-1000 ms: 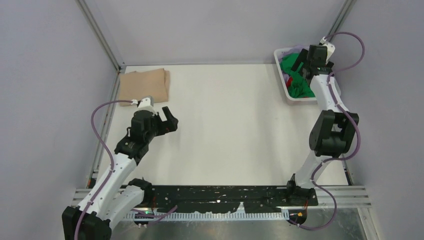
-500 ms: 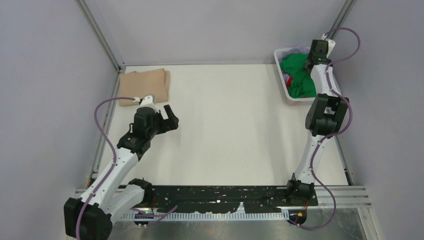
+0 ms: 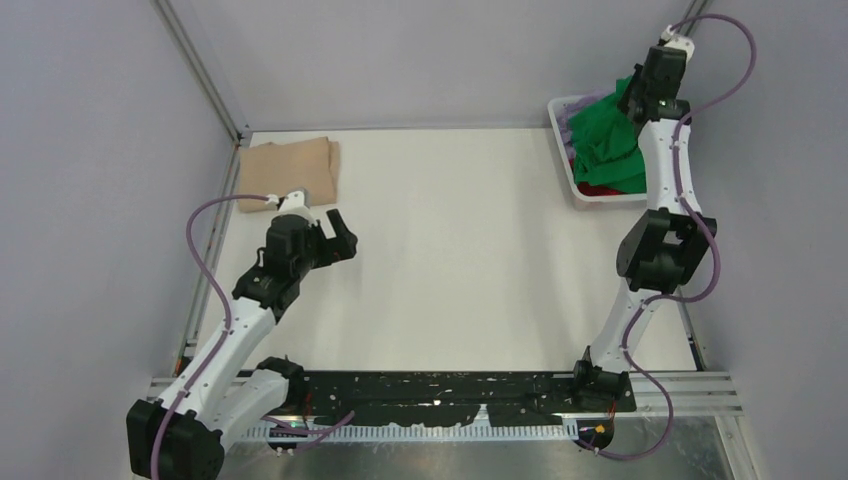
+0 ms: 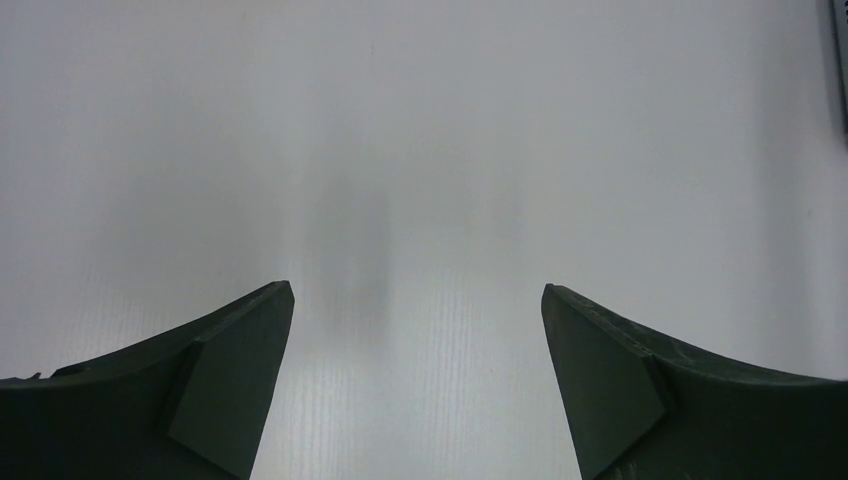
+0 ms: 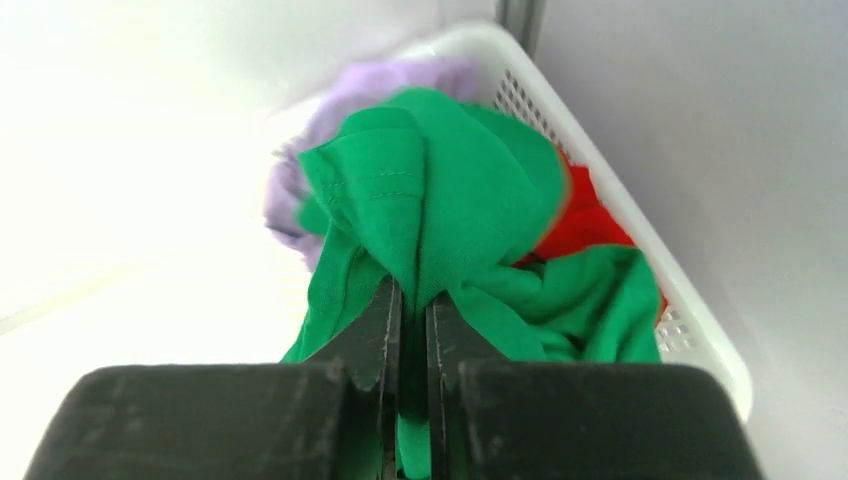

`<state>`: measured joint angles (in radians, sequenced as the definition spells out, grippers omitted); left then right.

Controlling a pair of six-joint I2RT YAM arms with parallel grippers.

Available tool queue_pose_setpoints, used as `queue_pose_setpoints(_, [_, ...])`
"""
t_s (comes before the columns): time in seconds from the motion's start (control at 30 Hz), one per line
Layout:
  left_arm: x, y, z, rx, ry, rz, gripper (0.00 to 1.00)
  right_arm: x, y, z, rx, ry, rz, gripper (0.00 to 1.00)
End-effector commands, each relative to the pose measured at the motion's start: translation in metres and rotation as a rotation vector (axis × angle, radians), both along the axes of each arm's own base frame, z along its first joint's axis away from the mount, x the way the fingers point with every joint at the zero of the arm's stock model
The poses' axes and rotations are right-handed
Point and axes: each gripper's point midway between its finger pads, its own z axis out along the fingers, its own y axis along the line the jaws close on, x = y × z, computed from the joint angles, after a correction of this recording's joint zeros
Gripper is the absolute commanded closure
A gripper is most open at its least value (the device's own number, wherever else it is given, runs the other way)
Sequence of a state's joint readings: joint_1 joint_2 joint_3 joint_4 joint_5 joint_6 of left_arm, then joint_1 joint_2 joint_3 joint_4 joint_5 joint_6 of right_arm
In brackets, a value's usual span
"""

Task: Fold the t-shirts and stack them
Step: Grab crumpled tshirt from bin with the right arm, then move the tshirt to the center of the board

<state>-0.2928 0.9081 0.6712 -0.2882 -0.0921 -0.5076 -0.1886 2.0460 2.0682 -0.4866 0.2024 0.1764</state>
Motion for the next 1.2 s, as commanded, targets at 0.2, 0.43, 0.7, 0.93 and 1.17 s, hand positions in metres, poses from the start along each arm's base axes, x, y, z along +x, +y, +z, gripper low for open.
queue_pose_setpoints(0.2, [0.001, -0.005, 0.034, -0.042, -0.117, -0.022, 0.00, -0.078, 0.103, 0.232, -0.021, -0.500, 0.346, 0.95])
queue_pose_setpoints(0.43, [-0.006, -0.003, 0.040, -0.056, -0.139, -0.019, 0.01, -0.153, 0.204, 0.284, 0.025, -0.594, 0.666, 0.95])
queue_pose_setpoints(0.7, [-0.017, 0.008, 0.049, -0.057, -0.173, 0.021, 0.00, -0.237, 0.307, 0.243, 0.239, -0.458, 1.103, 0.95])
queue_pose_setpoints(0.93, [-0.021, 0.009, 0.049, -0.074, -0.177, 0.033, 0.00, -0.282, 0.346, 0.128, 0.250, -0.163, 1.315, 0.95])
queue_pose_setpoints(1.17, [-0.014, -0.007, 0.036, -0.087, -0.102, -0.029, 0.01, -0.249, 0.346, -0.021, 0.293, 0.130, 1.155, 0.94])
